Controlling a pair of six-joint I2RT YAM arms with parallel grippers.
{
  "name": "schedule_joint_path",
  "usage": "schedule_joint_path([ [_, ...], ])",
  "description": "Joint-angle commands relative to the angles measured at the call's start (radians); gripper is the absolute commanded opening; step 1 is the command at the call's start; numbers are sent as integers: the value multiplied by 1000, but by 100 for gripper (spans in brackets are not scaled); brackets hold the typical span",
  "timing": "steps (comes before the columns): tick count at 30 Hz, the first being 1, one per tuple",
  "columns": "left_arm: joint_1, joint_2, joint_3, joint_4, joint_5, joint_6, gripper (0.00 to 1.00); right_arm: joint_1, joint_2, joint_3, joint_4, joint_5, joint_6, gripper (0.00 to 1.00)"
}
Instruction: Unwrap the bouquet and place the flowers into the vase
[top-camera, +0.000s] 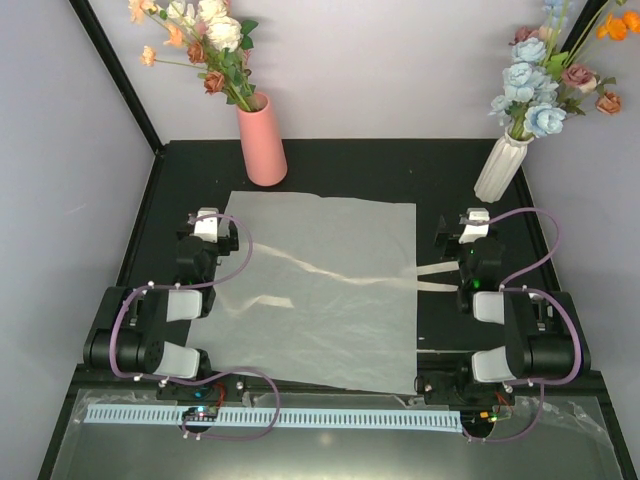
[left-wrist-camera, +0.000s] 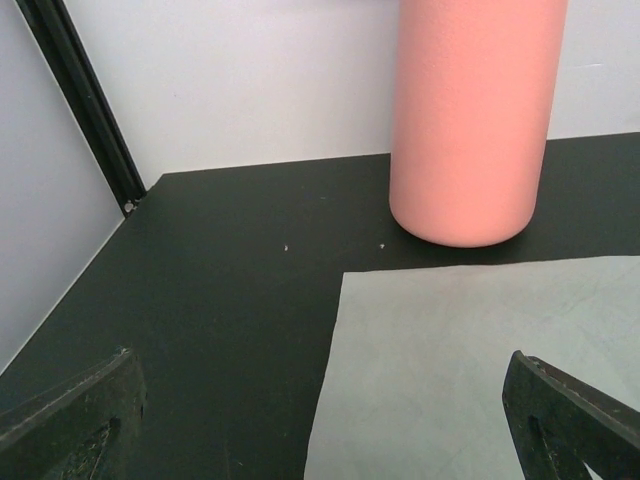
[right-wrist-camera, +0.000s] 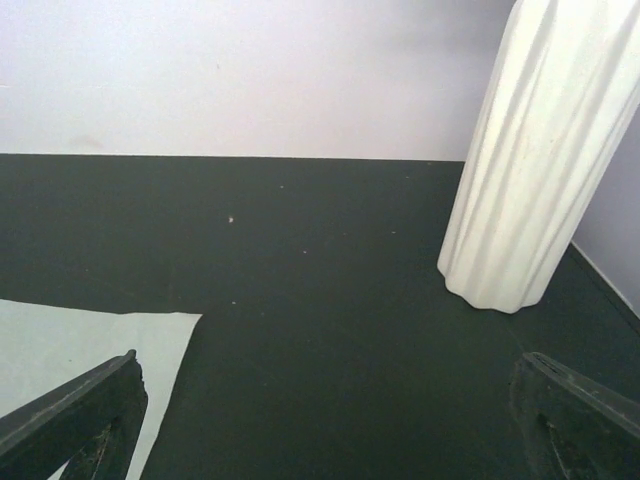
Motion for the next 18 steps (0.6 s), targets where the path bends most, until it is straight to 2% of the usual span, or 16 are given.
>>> schedule_joint_path([
  [1,6,-12,14,13,26,-11,99,-1,-5,11,53,-33,8,100],
  [18,5,-13,14,14,26,-11,99,-1,-10,20,24,-31,12,100],
])
